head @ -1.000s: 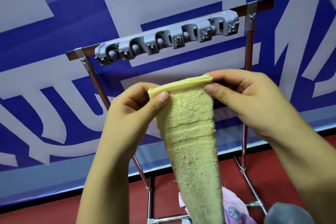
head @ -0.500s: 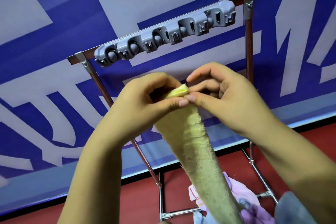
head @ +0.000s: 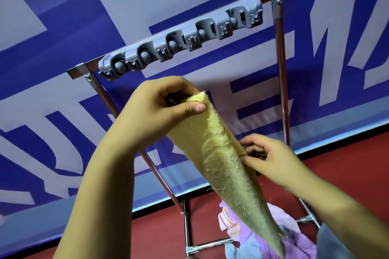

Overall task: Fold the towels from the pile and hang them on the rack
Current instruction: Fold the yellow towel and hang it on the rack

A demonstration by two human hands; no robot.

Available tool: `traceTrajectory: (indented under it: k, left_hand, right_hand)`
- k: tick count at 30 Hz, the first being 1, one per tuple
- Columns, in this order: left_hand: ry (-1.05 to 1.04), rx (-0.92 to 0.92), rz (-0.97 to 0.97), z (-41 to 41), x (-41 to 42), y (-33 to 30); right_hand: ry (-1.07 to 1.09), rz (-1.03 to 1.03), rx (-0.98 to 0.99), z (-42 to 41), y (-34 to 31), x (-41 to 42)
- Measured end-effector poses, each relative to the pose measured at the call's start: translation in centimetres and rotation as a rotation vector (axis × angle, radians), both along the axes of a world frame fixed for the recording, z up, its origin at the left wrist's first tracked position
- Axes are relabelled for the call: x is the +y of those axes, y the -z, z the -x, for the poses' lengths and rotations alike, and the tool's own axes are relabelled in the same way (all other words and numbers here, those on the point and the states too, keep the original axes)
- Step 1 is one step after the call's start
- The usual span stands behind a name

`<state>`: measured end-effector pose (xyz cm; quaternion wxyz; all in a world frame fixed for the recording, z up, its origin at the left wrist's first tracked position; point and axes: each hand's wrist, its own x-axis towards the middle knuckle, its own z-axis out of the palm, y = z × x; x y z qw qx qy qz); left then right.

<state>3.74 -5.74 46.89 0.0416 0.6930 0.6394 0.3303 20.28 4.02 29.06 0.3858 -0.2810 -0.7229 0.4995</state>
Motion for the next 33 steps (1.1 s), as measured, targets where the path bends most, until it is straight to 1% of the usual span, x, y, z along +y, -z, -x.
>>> traceTrajectory:
  k: [3,6,12,16,18,21,24,26,27,29,33]
  left_hand:
    - [-0.026,-0.054,-0.026,0.0,0.1,-0.2]
    - [-0.056,-0.085,-0.055,0.2,0.2,-0.3]
    - [-0.138,-0.096,-0.13,0.9,-0.2,-0.8]
    - [-0.175,-0.102,-0.156,1.4,-0.3,-1.2]
    - [-0.187,-0.102,-0.161,1.5,-0.4,-1.4]
    - [-0.203,-0.089,-0.164,1.5,-0.6,-1.6]
    - [-0.208,-0.072,-0.175,1.4,-0.8,-1.8]
    - [-0.209,-0.078,-0.187,1.3,-0.7,-1.8]
    - [-0.212,-0.079,-0.19,1.3,-0.7,-1.9]
    - [-0.213,-0.077,-0.194,1.1,-0.6,-2.0]
    - [-0.187,-0.082,-0.21,1.0,-0.4,-2.2]
  right_hand:
    - [0.031,-0.047,-0.011,0.3,0.1,0.3]
    - [0.011,-0.103,0.003,0.7,0.0,0.1]
    - [-0.043,-0.236,0.005,1.1,0.7,-0.6]
    - [-0.011,-0.371,-0.045,1.3,1.2,-0.6]
    - [-0.032,-0.425,-0.067,1.4,1.4,-0.5]
    - [-0.064,-0.41,-0.087,1.3,2.3,0.0]
    - [-0.035,-0.272,0.002,1.5,3.0,-0.1]
    - [-0.049,-0.227,0.074,1.8,3.2,-0.7]
    - [-0.062,-0.226,0.109,1.9,3.3,-0.9]
    - [-0.046,-0.291,0.126,2.0,3.5,-1.3]
    - [0.067,-0.397,0.066,2.5,3.8,-1.1]
